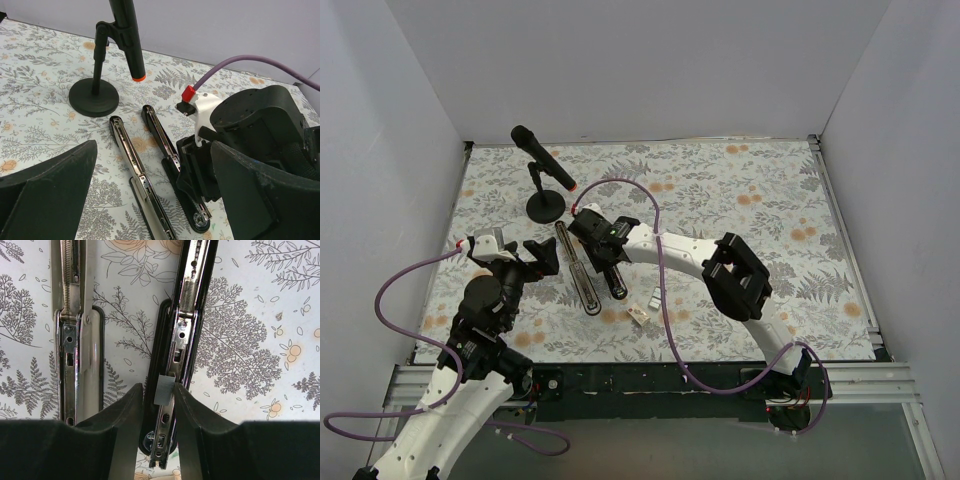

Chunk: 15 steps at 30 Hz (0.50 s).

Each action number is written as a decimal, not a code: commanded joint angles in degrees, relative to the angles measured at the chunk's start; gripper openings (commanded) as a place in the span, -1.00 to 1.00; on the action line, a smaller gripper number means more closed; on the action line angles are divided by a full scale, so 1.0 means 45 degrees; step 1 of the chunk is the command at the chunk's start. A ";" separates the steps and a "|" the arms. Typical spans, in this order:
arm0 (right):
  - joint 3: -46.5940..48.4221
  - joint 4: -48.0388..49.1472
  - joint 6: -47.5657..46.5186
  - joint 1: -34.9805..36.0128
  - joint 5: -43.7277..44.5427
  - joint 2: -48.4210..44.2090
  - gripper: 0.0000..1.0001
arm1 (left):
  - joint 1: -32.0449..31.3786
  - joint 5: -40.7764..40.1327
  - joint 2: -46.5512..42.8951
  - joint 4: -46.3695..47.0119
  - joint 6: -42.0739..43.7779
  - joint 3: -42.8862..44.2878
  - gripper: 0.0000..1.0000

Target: Load the staples into the stapler

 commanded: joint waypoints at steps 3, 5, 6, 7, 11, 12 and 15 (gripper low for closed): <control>0.0174 0.0137 0.0040 -0.0068 -0.0249 0.0204 -0.25 | 0.0122 0.0122 -0.0039 0.0142 0.0025 -0.0056 0.96; 0.0174 0.0137 0.0059 -0.0048 -0.0269 0.0243 -0.26 | 0.0122 0.0122 -0.0058 0.0142 0.0025 -0.0075 0.96; 0.0174 0.0156 0.0060 -0.0067 -0.0269 0.0262 -0.27 | 0.0122 0.0122 -0.0039 0.0142 0.0025 -0.0075 0.96; 0.0174 0.0156 0.0040 -0.0068 -0.0249 0.0263 -0.27 | 0.0122 0.0122 -0.0039 0.0161 0.0025 -0.0075 0.96; 0.0174 0.0176 0.0060 -0.0067 -0.0191 0.0282 -0.32 | 0.0122 0.0161 -0.0039 0.0142 0.0045 -0.0056 0.97; 0.0193 0.0137 0.0060 -0.0068 -0.0171 0.0282 -0.36 | 0.0122 0.0161 -0.0039 0.0142 0.0026 -0.0056 0.96; 0.0193 0.0137 0.0040 -0.0068 -0.0054 0.0224 -0.45 | 0.0122 0.0180 -0.0039 0.0142 0.0025 -0.0056 0.96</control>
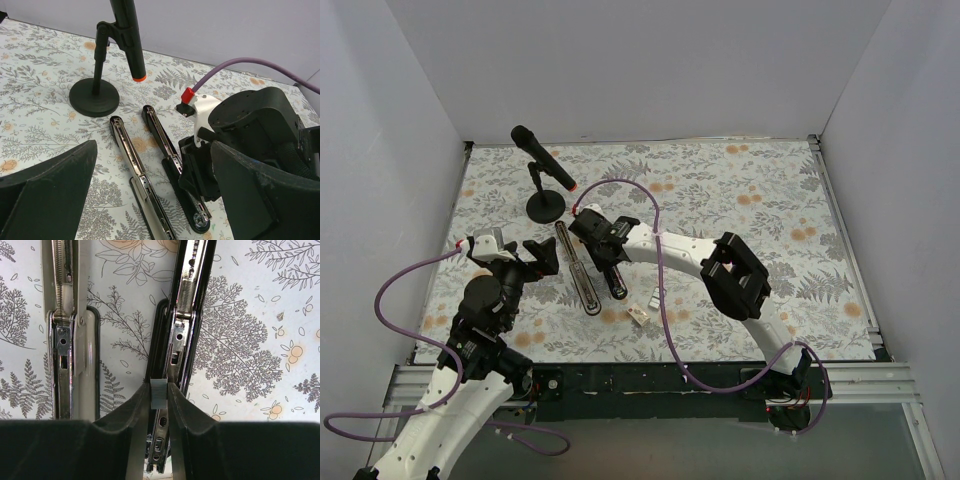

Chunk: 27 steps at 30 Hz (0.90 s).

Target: Load the staples into the stapler

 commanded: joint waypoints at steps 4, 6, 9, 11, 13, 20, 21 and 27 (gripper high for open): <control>0.0174 0.0108 0.0016 -0.0048 0.0189 0.0019 -0.55 | 0.0102 0.0176 -0.0024 0.0166 0.0035 -0.0036 0.97; 0.0154 0.0088 0.0035 -0.0048 0.0267 -0.0117 -0.56 | 0.0102 0.0156 -0.0024 0.0166 0.0035 -0.0055 0.96; 0.0115 0.0108 -0.0023 -0.0048 0.0346 -0.0273 -0.57 | 0.0122 0.0176 -0.0005 0.0166 0.0035 -0.0056 0.96; 0.0057 0.0127 -0.0023 -0.0048 0.0424 -0.0410 -0.57 | 0.0122 0.0175 0.0015 0.0147 0.0016 -0.0056 0.96; -0.0041 0.0224 -0.0023 -0.0048 0.0405 -0.0683 -0.57 | 0.0141 0.0176 0.0073 0.0147 0.0016 -0.0036 0.96; -0.0431 0.0440 -0.0140 -0.0048 0.0618 -0.1621 -0.57 | 0.0141 0.0019 0.0035 0.0069 -0.0004 -0.0094 0.96; -0.0451 0.0421 -0.0179 -0.0048 0.0658 -0.1795 -0.58 | 0.0141 0.0000 0.0015 0.0088 -0.0023 -0.0075 0.96; -0.0997 0.0362 -0.0277 -0.0145 0.0893 -0.2635 -0.58 | 0.0141 0.0019 -0.0024 0.0069 -0.0023 -0.0075 0.96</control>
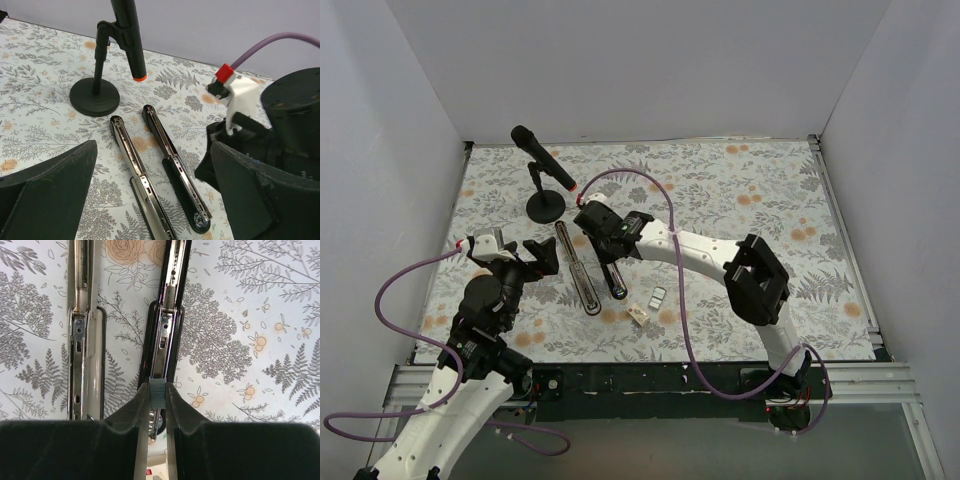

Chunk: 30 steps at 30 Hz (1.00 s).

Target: Load the staples into the stapler

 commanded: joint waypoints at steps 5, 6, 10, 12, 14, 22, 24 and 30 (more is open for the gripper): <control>-0.1349 0.0274 -0.0292 -0.0481 0.0568 -0.1984 -0.57 | 0.0098 0.0000 -0.0078 0.0069 -0.0033 -0.0075 0.96; -0.1624 0.0274 -0.0370 -0.0560 0.0607 -0.2334 -0.57 | 0.0098 0.0000 -0.0078 0.0069 -0.0033 -0.0075 0.96; -0.3205 0.0450 -0.0585 -0.1184 0.0530 -0.3351 -0.57 | 0.0098 0.0019 -0.0097 0.0049 -0.0014 -0.0075 0.97; -0.4392 0.0684 -0.0663 -0.1692 0.0451 -0.4032 -0.57 | 0.0098 0.0039 -0.0078 0.0049 -0.0014 -0.0075 0.96; -0.5217 0.0937 -0.0780 -0.2276 0.0335 -0.4464 -0.58 | 0.0098 0.0039 -0.0058 0.0088 -0.0033 -0.0094 0.96; -0.8497 0.1739 -0.1191 -0.3860 0.0119 -0.5930 -0.57 | 0.0098 0.0078 0.0039 0.0088 -0.0014 -0.0075 0.96; -0.8851 0.2050 -0.1288 -0.4193 -0.0037 -0.6048 -0.57 | 0.0098 0.0078 0.0040 0.0088 -0.0014 -0.0075 0.96; -0.9536 0.2325 -0.1503 -0.4643 -0.0642 -0.5873 -0.57 | 0.0098 0.0078 0.0079 0.0088 0.0006 -0.0075 0.96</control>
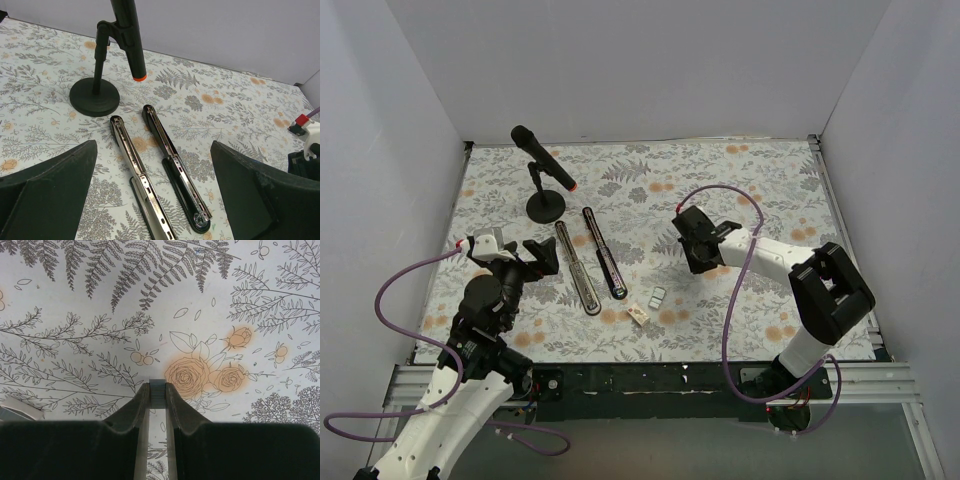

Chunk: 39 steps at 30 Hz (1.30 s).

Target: Load the staples into the stapler

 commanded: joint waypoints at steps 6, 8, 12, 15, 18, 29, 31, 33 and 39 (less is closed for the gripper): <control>-0.0196 0.0513 -0.0445 -0.0330 -0.0902 0.0137 -0.56 | 0.0093 0.0014 -0.0195 0.0146 0.0015 -0.0114 0.96; -0.0294 0.0512 -0.0523 -0.0330 -0.1097 0.0118 -0.55 | 0.0093 0.0034 -0.0118 0.0147 0.0015 -0.0095 0.96; -0.0353 0.0357 -0.0602 -0.0369 -0.1332 0.0196 -0.52 | 0.0093 0.0053 -0.0077 0.0069 0.0015 -0.0075 0.96; -0.0392 0.0318 -0.0660 -0.0408 -0.1507 0.0294 -0.48 | 0.0093 0.0073 -0.0117 0.0088 -0.0004 -0.0075 0.96; -0.0431 0.0239 -0.0680 -0.0428 -0.1625 0.0508 -0.46 | 0.0093 0.0054 -0.0117 0.0108 -0.0004 -0.0094 0.96; -0.0002 -0.0580 -0.0719 -0.0545 -0.2035 0.0860 -0.17 | 0.0093 0.0073 -0.0117 0.0088 -0.0004 -0.0075 0.96; 0.0310 -0.0756 -0.0758 -0.0700 -0.2152 0.0957 -0.17 | 0.0093 0.0073 -0.0136 0.0088 -0.0004 -0.0075 0.96; 0.0641 -0.0971 -0.0816 -0.0818 -0.2288 0.1114 -0.17 | 0.0093 0.0054 -0.0156 0.0088 0.0015 -0.0075 0.96; 0.1482 -0.1615 -0.0973 -0.1111 -0.2738 0.1719 -0.17 | 0.0093 0.0092 -0.0117 0.0089 -0.0023 -0.0094 0.96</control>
